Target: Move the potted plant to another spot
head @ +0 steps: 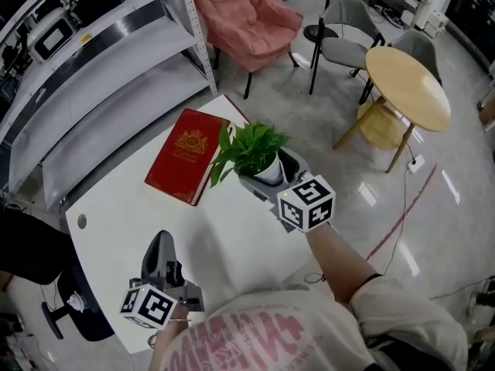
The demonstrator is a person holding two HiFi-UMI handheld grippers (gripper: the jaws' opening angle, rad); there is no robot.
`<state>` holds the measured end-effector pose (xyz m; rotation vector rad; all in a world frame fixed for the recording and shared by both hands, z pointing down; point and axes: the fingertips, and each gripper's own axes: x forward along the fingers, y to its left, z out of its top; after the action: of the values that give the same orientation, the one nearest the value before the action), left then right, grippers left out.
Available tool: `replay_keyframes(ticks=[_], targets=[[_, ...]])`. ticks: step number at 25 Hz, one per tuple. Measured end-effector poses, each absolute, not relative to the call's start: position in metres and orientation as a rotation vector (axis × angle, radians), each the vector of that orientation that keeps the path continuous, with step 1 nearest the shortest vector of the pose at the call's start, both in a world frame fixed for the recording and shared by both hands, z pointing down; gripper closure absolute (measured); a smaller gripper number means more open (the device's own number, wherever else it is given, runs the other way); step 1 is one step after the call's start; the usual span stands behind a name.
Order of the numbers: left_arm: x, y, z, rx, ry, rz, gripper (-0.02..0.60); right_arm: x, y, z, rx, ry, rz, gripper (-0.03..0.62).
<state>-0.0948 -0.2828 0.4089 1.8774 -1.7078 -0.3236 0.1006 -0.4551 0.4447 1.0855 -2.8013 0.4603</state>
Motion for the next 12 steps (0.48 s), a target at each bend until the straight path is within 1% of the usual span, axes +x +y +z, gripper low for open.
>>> replay_keyframes(ticks=[7, 12], targets=[[-0.115, -0.267, 0.416, 1.807, -1.767, -0.301, 0.578, 0.090, -0.466, 0.475, 1.081, -2.752, 0.498, 0.108], [-0.127, -0.259, 0.418, 1.778, -1.794, -0.298, 0.578, 0.086, -0.466, 0.479, 1.088, -2.756, 0.492, 0.108]])
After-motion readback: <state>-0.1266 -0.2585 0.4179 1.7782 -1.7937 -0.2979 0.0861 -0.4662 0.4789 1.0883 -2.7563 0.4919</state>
